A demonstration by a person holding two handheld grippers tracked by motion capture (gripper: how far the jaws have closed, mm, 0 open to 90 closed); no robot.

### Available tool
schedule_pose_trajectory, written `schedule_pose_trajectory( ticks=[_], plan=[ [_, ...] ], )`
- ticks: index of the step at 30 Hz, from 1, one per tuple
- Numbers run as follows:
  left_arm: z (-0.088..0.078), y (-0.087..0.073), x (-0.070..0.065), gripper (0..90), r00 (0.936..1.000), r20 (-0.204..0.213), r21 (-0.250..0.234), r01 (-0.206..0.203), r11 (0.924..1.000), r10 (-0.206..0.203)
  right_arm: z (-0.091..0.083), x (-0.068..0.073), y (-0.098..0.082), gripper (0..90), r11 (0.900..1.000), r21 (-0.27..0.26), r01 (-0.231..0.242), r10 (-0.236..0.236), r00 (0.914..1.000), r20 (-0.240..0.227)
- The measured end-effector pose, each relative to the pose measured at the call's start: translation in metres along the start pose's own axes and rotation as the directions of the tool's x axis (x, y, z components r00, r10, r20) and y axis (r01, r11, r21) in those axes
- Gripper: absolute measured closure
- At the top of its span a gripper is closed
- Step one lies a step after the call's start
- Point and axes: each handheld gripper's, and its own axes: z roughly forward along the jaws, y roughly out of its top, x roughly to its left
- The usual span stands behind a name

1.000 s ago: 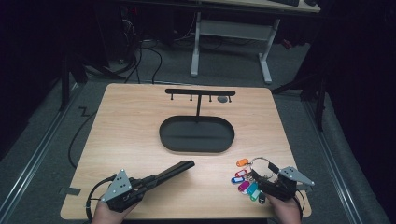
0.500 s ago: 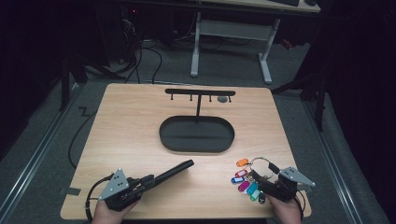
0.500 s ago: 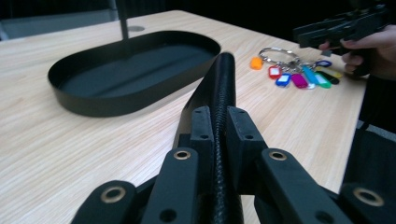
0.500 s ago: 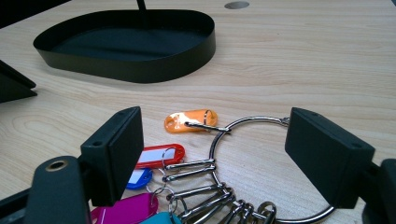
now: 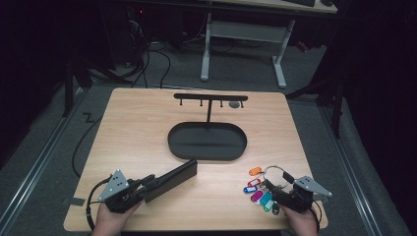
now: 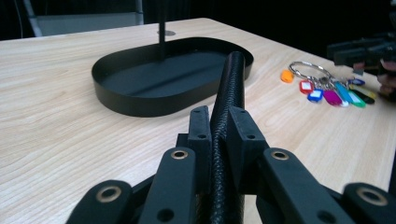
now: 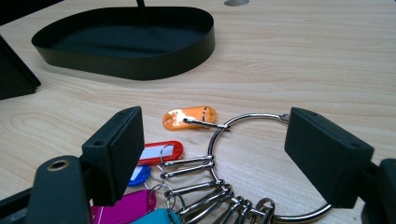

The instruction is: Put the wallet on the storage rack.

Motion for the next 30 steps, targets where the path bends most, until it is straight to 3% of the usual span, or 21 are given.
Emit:
schedule_pose_trajectory(
  ticks=[11,14,21,26,30],
  plan=[
    [0.000,-0.002,0.009,66.4,0.9992,-0.001,-0.007,0.041,0.9991,-0.041,0.001,0.000,-0.002,20.2,1.000,0.012,-0.001,0.001,1.0000,-0.002],
    [0.000,-0.004,0.009,60.9,0.9992,0.008,0.006,0.040,0.9992,-0.040,0.001,0.001,-0.001,20.3,1.000,0.012,0.003,-0.003,1.0000,-0.005],
    [0.002,-0.005,0.007,58.3,0.9993,0.017,0.018,0.034,0.9993,-0.034,0.003,0.000,-0.002,20.4,1.000,0.021,0.004,-0.004,1.0000,-0.006],
    [0.002,-0.007,0.005,56.3,0.9999,0.009,0.041,0.003,0.9992,-0.004,0.004,0.000,-0.001,20.4,1.000,0.019,0.003,-0.003,1.0000,-0.009],
    [0.002,-0.010,0.000,54.5,0.9976,-0.021,0.085,-0.064,0.9943,0.066,0.003,0.001,-0.001,20.4,1.000,0.019,0.008,-0.008,0.9999,-0.012]
  ],
)
